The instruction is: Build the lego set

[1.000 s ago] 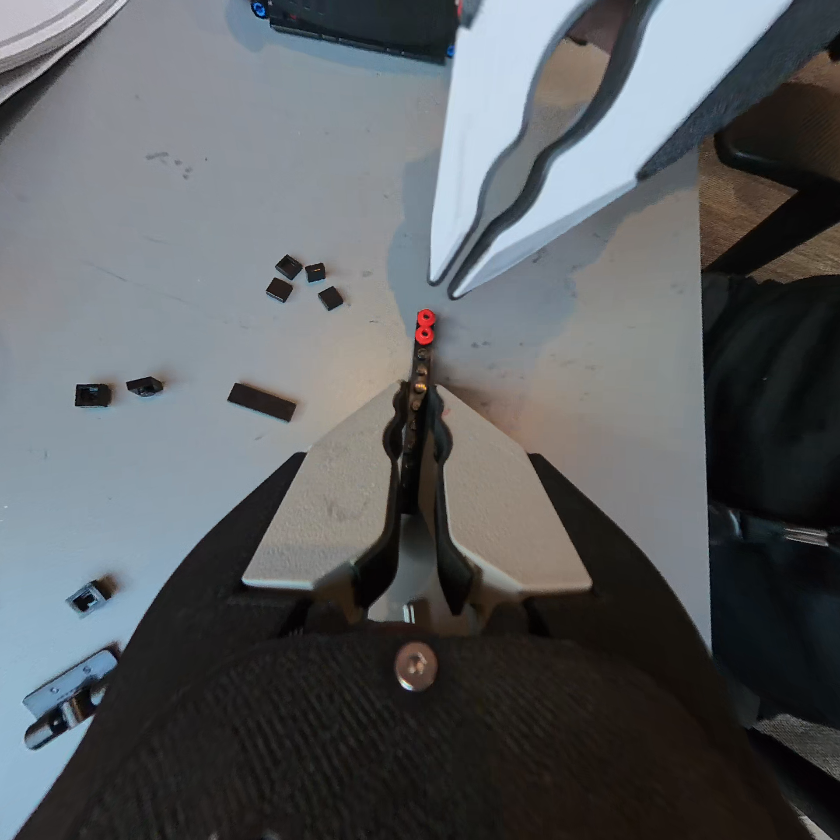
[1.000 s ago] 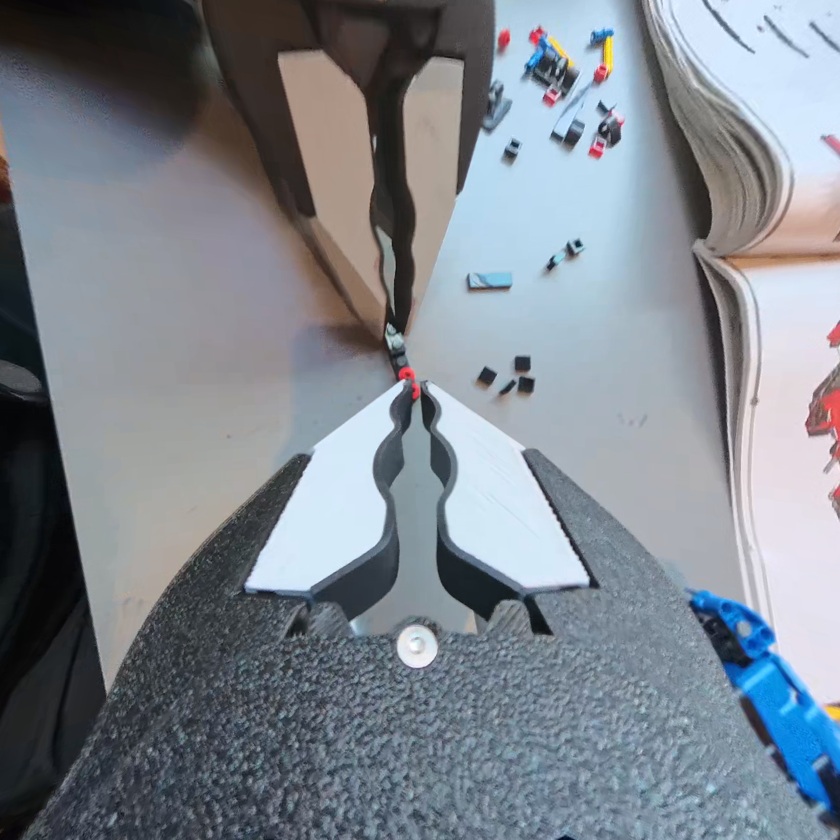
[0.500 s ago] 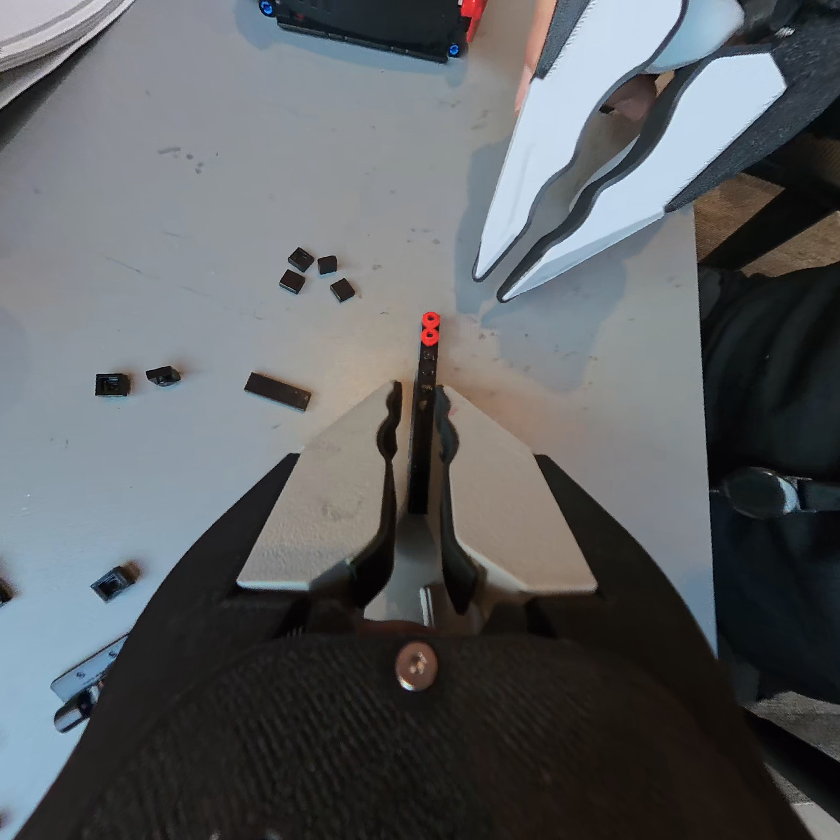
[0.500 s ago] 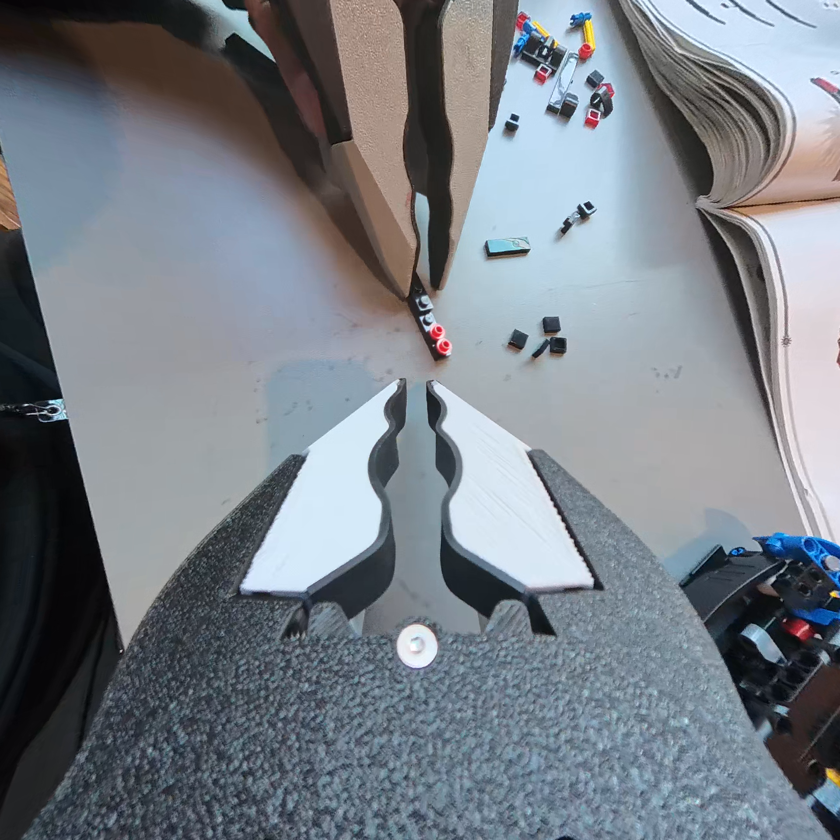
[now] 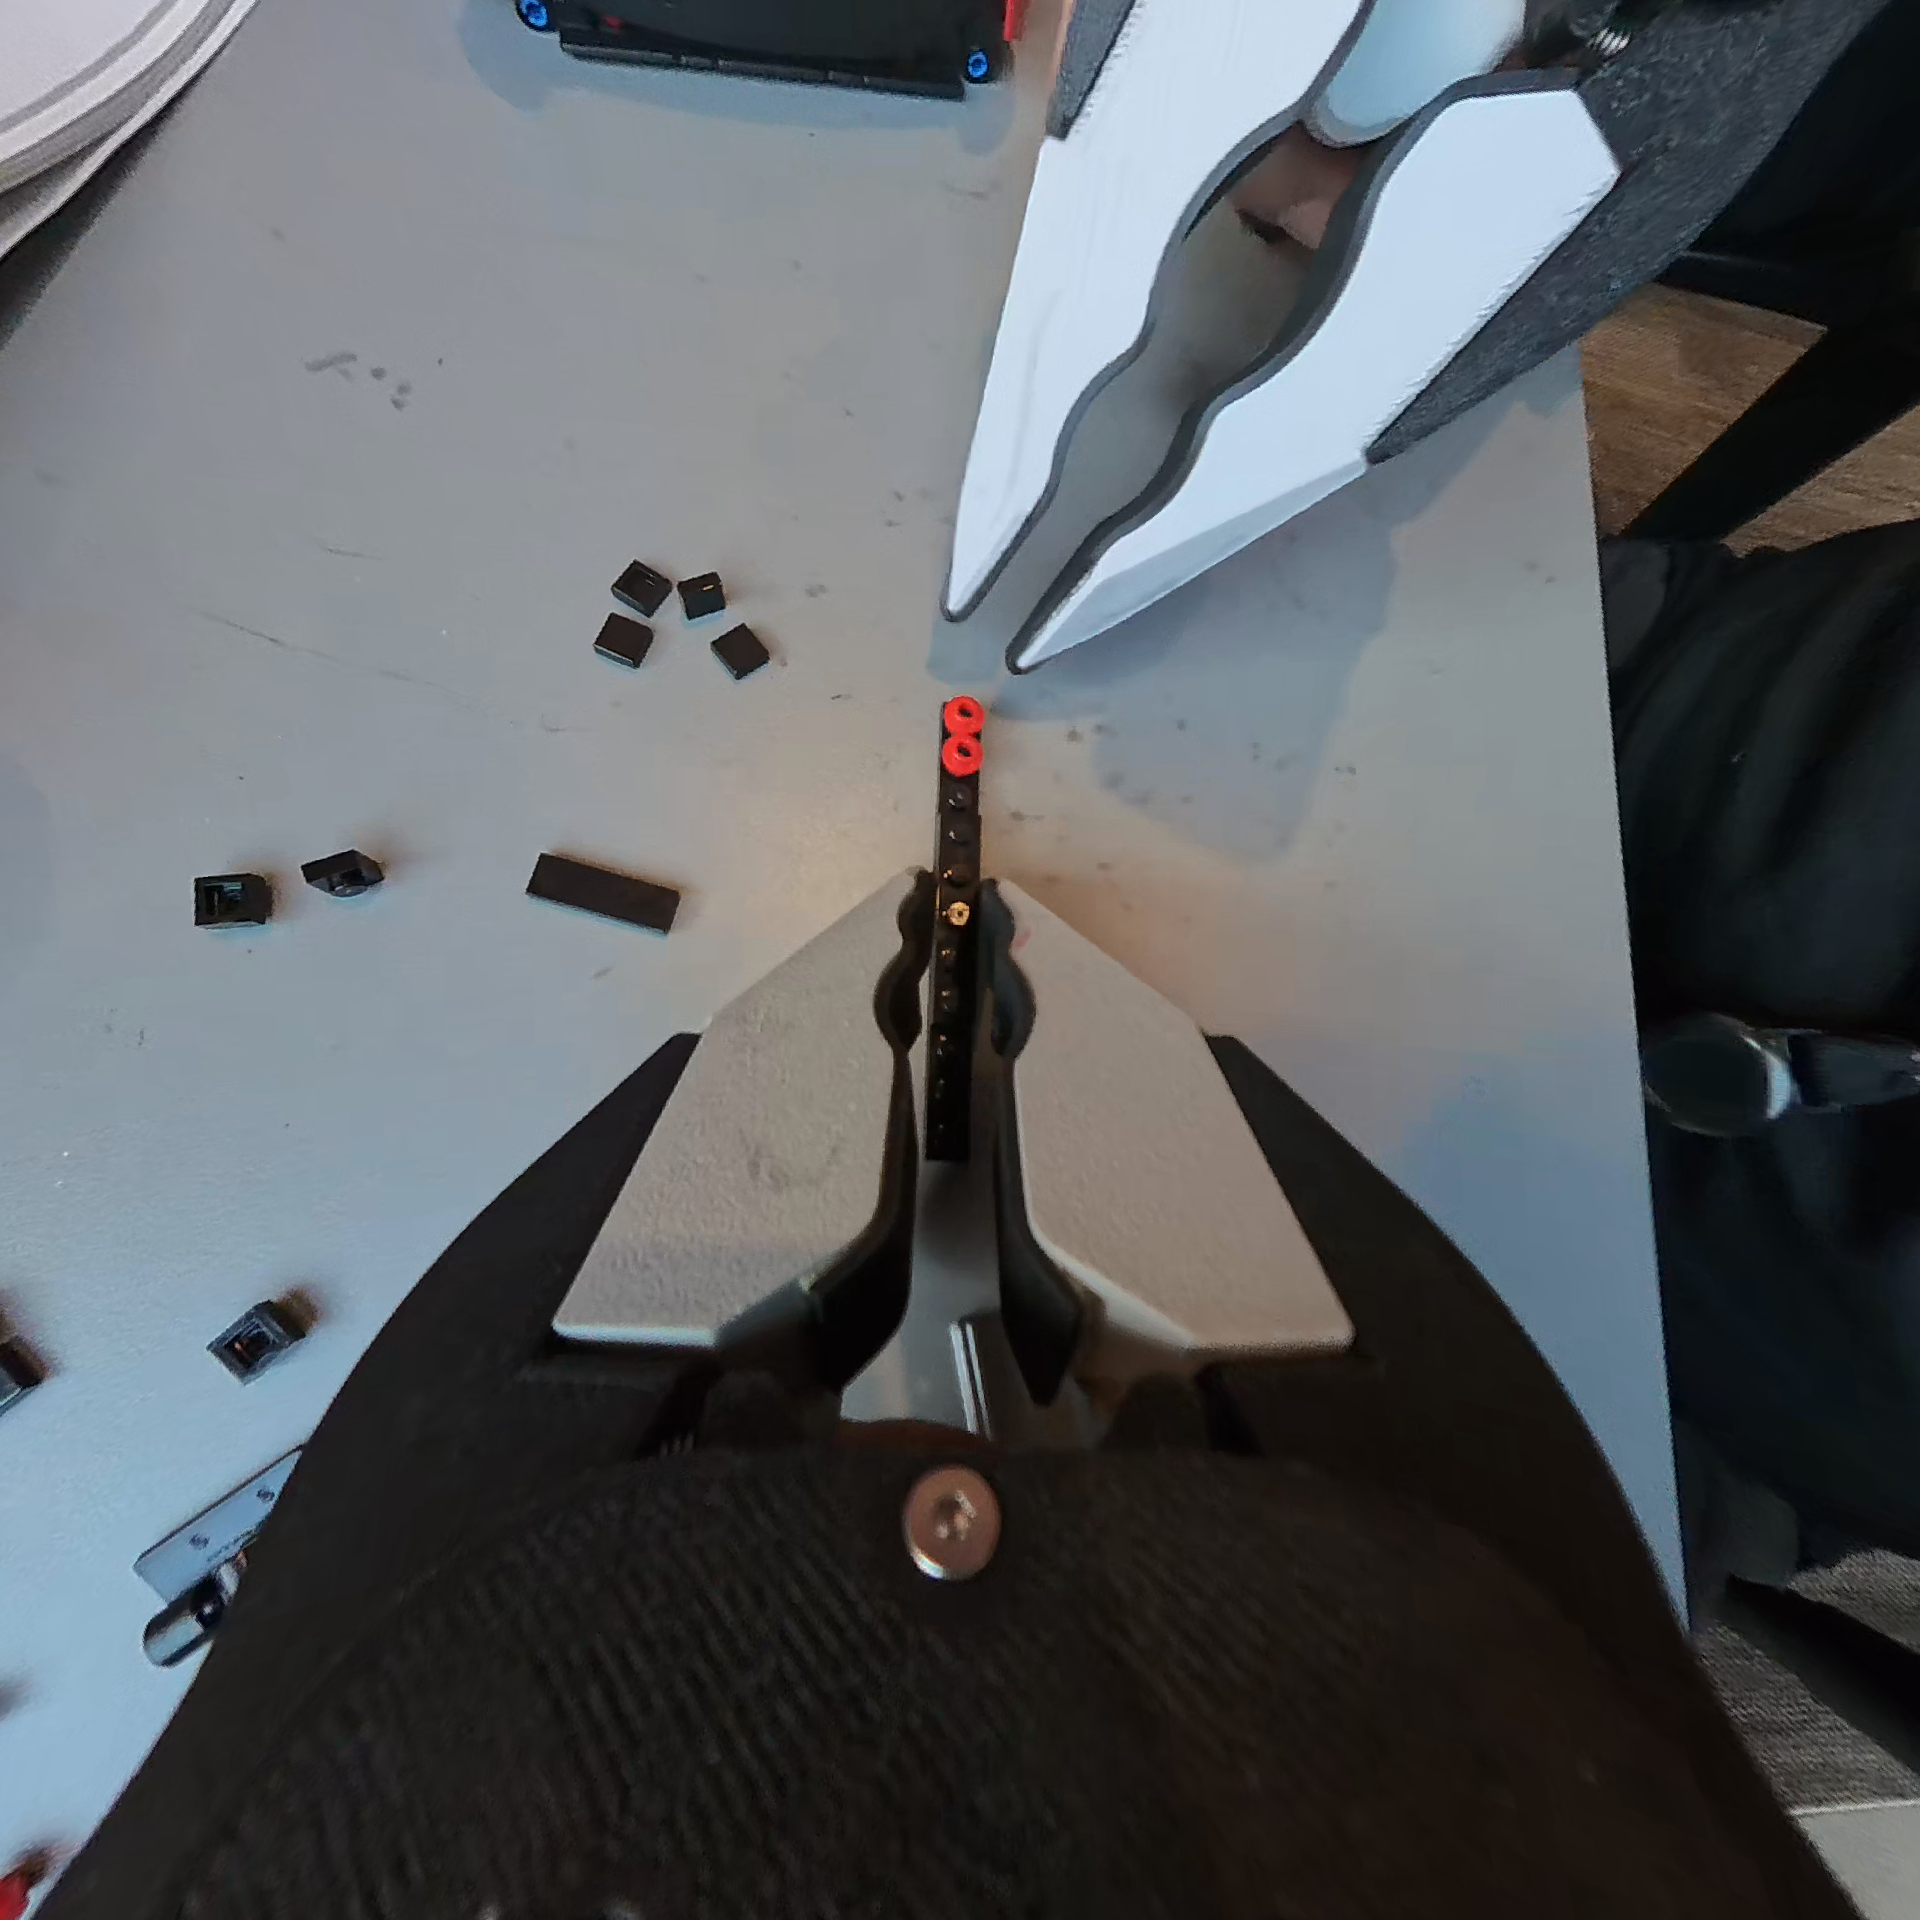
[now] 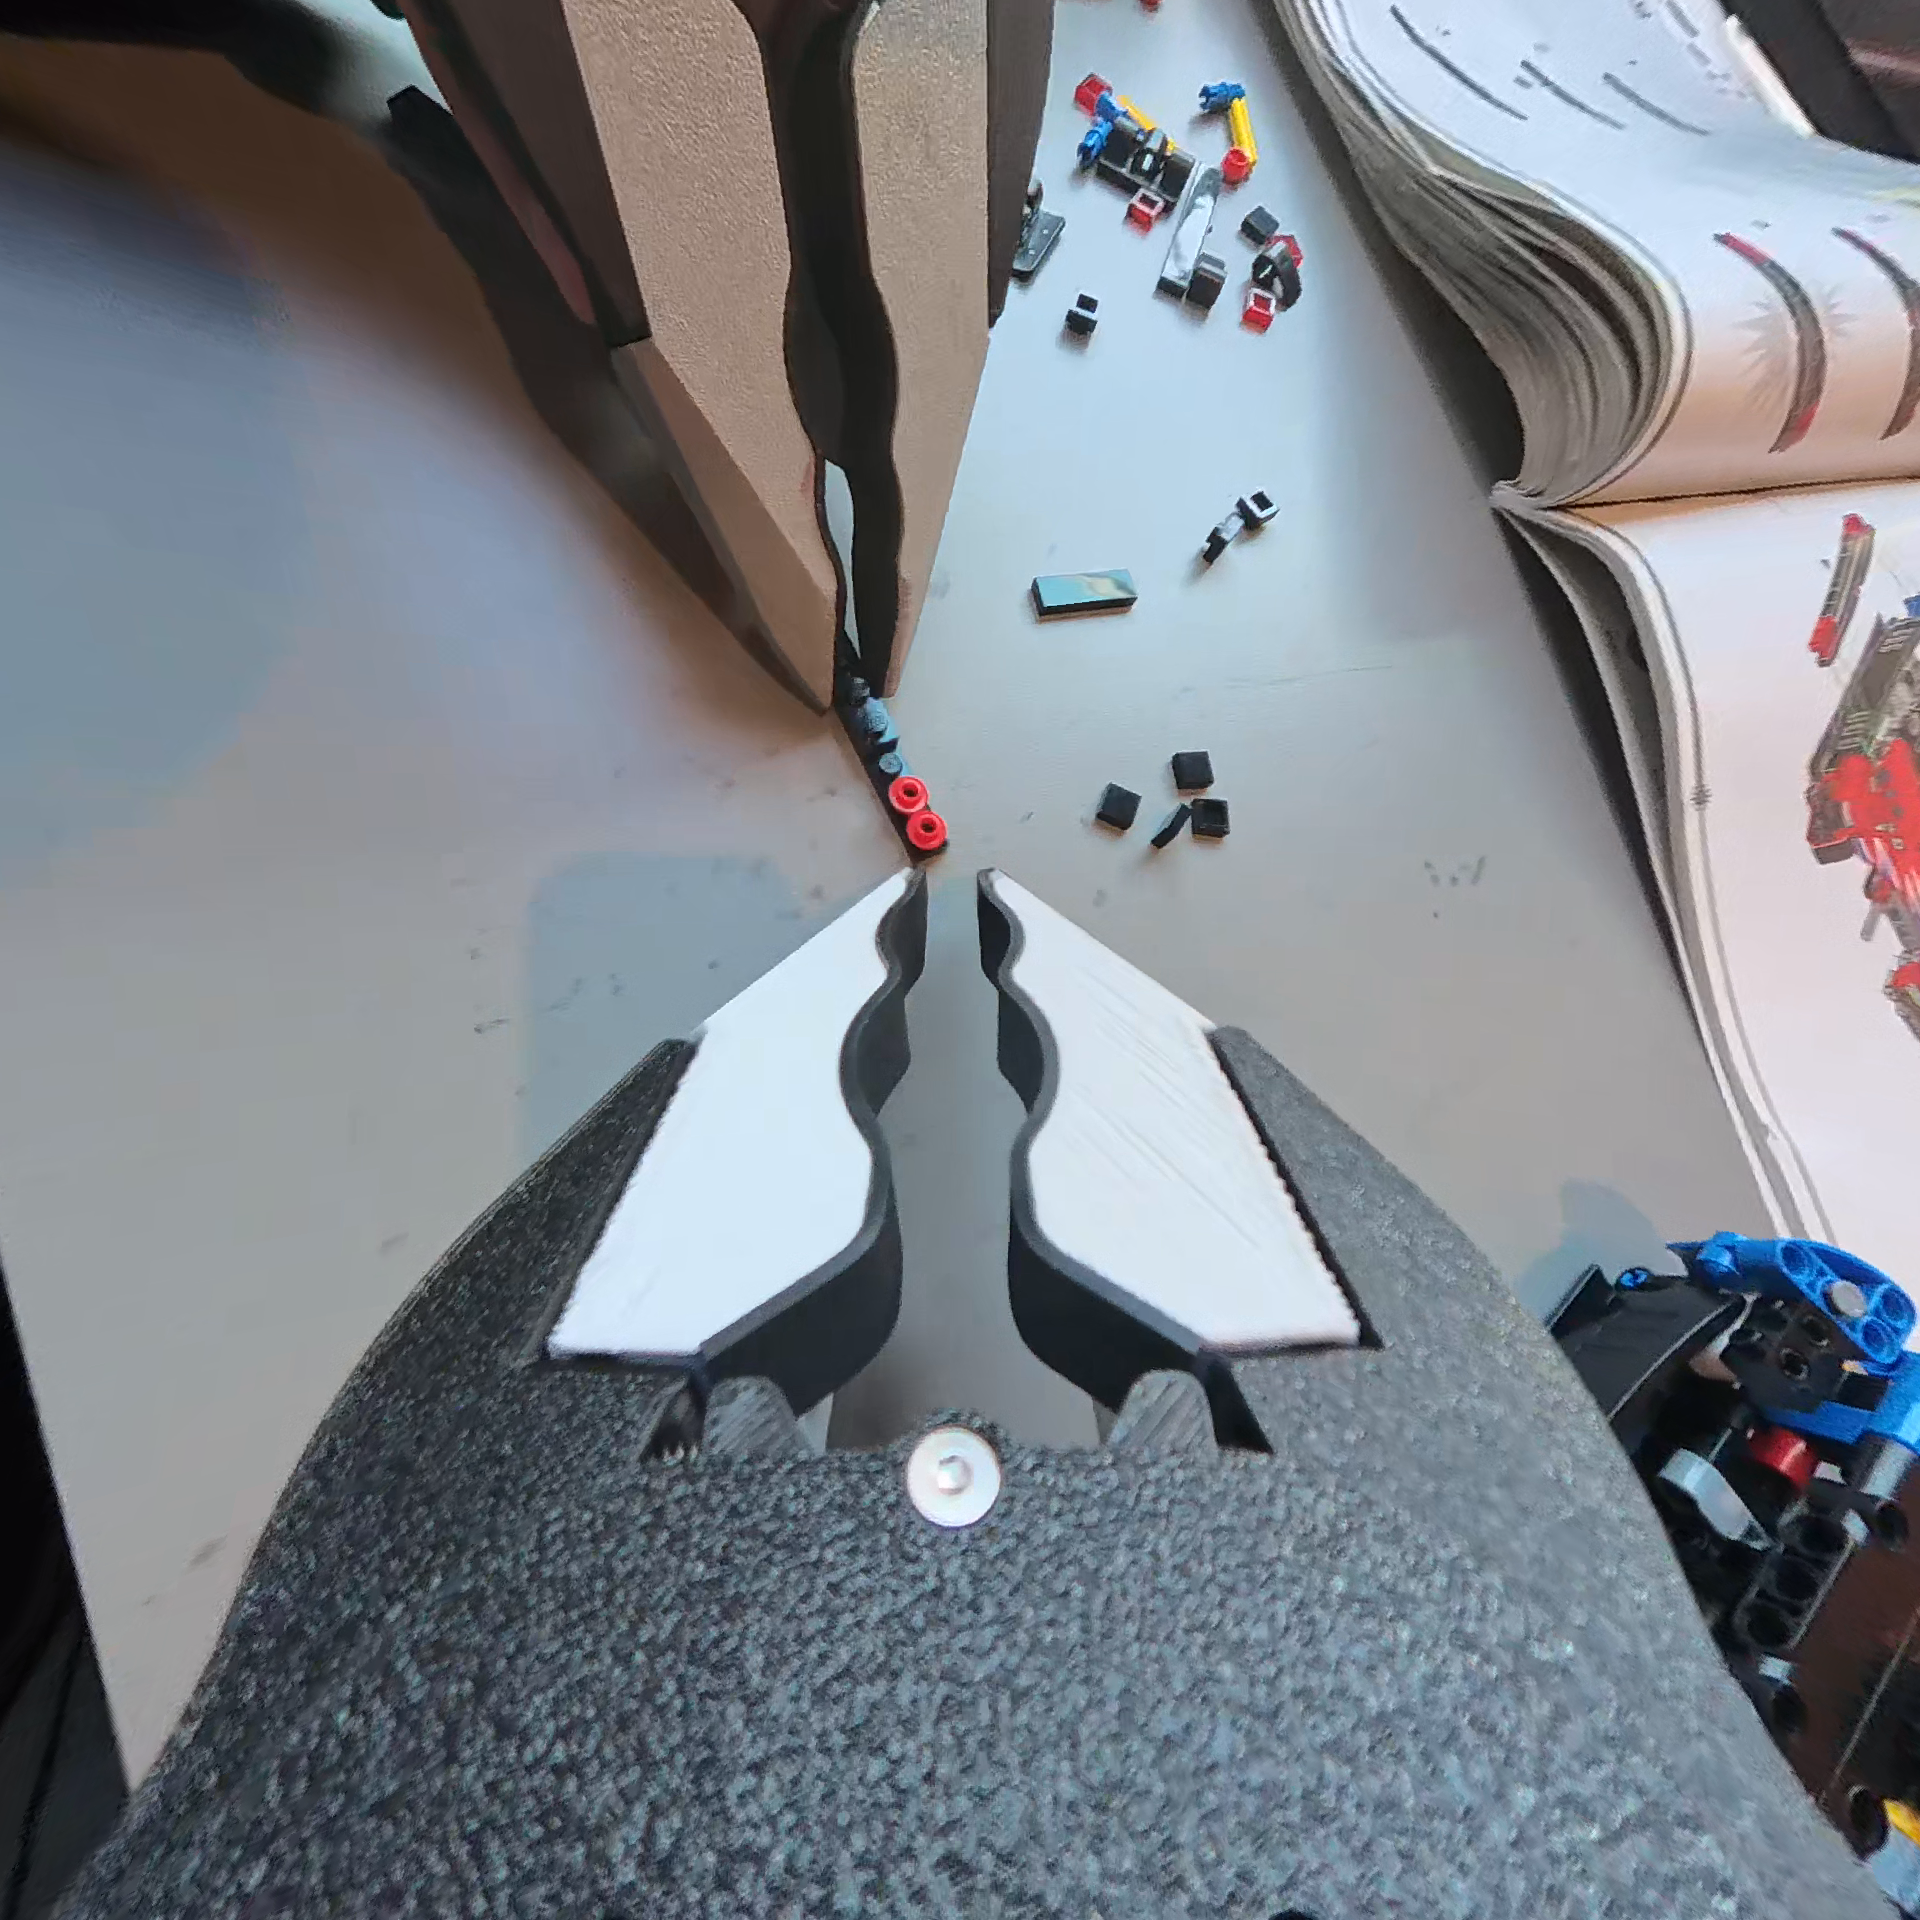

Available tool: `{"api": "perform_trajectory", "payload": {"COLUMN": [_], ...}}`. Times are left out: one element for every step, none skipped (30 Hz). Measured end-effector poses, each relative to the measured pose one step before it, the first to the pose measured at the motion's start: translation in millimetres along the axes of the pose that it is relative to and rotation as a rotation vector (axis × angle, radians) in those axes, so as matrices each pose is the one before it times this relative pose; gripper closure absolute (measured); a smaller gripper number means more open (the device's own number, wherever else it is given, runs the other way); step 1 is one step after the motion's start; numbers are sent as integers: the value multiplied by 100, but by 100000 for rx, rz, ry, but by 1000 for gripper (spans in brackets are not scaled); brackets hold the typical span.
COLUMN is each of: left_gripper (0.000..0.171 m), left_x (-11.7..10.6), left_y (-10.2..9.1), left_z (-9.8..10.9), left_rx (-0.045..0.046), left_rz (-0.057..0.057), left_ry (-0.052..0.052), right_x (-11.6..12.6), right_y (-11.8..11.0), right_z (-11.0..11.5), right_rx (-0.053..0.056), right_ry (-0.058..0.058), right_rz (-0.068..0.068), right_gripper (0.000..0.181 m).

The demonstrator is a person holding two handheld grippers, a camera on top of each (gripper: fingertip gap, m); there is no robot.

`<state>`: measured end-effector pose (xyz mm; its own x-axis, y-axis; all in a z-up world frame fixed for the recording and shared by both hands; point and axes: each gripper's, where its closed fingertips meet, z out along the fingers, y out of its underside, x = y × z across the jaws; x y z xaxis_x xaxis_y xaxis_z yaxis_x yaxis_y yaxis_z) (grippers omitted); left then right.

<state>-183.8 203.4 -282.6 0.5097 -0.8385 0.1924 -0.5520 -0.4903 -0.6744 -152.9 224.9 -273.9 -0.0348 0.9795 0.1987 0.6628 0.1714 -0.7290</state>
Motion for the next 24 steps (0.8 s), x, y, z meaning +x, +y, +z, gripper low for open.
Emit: {"api": "perform_trajectory", "payload": {"left_gripper": [167,167,167,167,167,167,167,167,167,167,167,167,166,164,164,165,164,161,156,150,145,140,136,134], "left_x": [81,33,-2,10,-7,3,7,13,40,111,112,115,161,196,80,-37,-6,12,-53,-55,-42,-10,37,100], "left_y": [40,8,5,3,8,-2,-21,-49,-112,-152,-164,-151,-109,-100,-51,-27,2,-6,10,52,93,79,13,-59], "left_z": [-17,-8,-2,3,3,-2,16,64,124,177,181,163,134,98,80,32,-5,-48,-84,-116,-155,-206,-274,-322], "left_rx": [-56,16,37,149,103,-185,-262,-120,132,125,15,-229,-417,-192,49,144,26,71,74,-84,-118,79,562,1037], "left_rz": [85,-5,370,768,580,184,199,666,603,324,36,-392,-274,409,801,532,-35,-333,-261,243,674,636,309,-16], "left_ry": [527,211,51,59,172,154,-65,-222,-160,200,109,85,478,661,7,-478,-27,109,-520,-660,-726,-661,-442,-157], "right_x": [86,9,-24,76,97,85,151,102,-40,-235,-298,-175,-60,-64,-215,-386,-234,32,149,21,-43,14,-35,-64], "right_y": [-46,12,53,-91,-295,-321,-203,-129,-32,90,194,224,186,126,151,234,262,51,-53,62,12,6,6,4], "right_z": [-63,-63,-63,-154,-262,-286,-224,-168,-96,-8,49,121,148,179,211,268,275,173,74,55,-2,-13,0,-7], "right_rx": [1573,1522,1270,1634,2719,2889,2144,1494,642,-325,-1054,-1388,-1260,-1076,-1330,-2197,-2448,-872,200,-566,-17,28,0,0], "right_ry": [1293,843,549,1122,1231,881,1120,676,-337,-1725,-2277,-1745,-1381,-1790,-2861,-3906,-2774,-767,92,-705,-703,-92,-123,-252], "right_rz": [-1009,-1113,-1167,-1153,-710,-98,216,-108,-444,-872,-1124,-829,-332,-189,-268,-170,124,103,245,442,497,161,-216,-490], "right_gripper": [173,173,173,172,171,171,171,171,170,168,168,167,163,161,161,162,162,162,163,164,165,165,165,166]}}
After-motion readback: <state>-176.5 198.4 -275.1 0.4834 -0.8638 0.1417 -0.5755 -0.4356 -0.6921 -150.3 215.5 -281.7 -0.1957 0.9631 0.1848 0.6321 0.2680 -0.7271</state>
